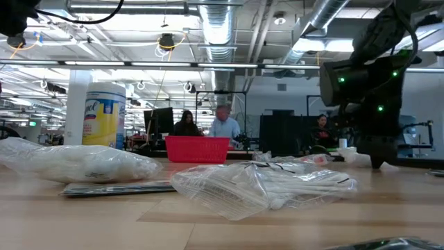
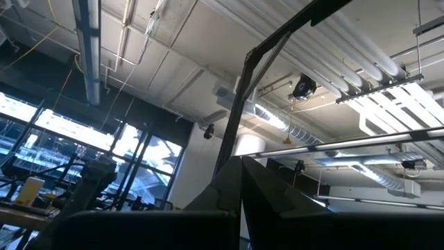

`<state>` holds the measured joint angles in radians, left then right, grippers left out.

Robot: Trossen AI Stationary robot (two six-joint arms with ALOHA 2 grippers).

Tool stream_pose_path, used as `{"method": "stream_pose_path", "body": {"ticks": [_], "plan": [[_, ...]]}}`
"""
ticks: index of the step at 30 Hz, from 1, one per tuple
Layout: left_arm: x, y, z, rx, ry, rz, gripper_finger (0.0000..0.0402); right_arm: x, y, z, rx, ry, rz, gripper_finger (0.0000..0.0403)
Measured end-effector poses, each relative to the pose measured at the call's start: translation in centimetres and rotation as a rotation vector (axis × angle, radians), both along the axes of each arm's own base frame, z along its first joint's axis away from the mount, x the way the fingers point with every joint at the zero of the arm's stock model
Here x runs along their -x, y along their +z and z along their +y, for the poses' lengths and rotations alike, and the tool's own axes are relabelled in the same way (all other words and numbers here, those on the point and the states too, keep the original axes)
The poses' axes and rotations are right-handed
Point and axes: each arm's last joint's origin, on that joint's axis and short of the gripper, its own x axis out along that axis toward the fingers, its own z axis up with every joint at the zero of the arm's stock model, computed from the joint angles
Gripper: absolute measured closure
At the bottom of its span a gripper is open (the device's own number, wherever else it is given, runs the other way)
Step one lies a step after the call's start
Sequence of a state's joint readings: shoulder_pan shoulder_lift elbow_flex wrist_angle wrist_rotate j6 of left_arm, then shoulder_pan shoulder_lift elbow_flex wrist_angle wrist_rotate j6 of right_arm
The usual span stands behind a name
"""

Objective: Pick & Place Travel size toiletries
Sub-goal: Put the cotton pack into the bottom red basket

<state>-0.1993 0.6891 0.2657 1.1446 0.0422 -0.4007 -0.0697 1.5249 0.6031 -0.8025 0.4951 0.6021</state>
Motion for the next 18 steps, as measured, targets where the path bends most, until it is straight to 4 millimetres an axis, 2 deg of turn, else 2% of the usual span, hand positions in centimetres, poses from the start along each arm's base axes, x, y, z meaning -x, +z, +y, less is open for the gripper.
{"method": "stream_pose_path", "body": {"ticks": [4, 8, 18], "plan": [[0.0, 0.0, 0.0, -0.001, 0.001, 0.0, 0.04, -0.6, 0.7, 0.6, -0.04, -0.005, -0.003, 0.04], [0.0, 0.0, 0.0, -0.001, 0.001, -0.001, 0.04, -1.6, 2.3, 1.4, -0.074, 0.001, 0.0, 0.0401], [0.0, 0.0, 0.0, -0.002, 0.002, 0.001, 0.04, -5.8, 8.4, 4.3, -0.306, 0.107, -0.113, 0.0402]]}}
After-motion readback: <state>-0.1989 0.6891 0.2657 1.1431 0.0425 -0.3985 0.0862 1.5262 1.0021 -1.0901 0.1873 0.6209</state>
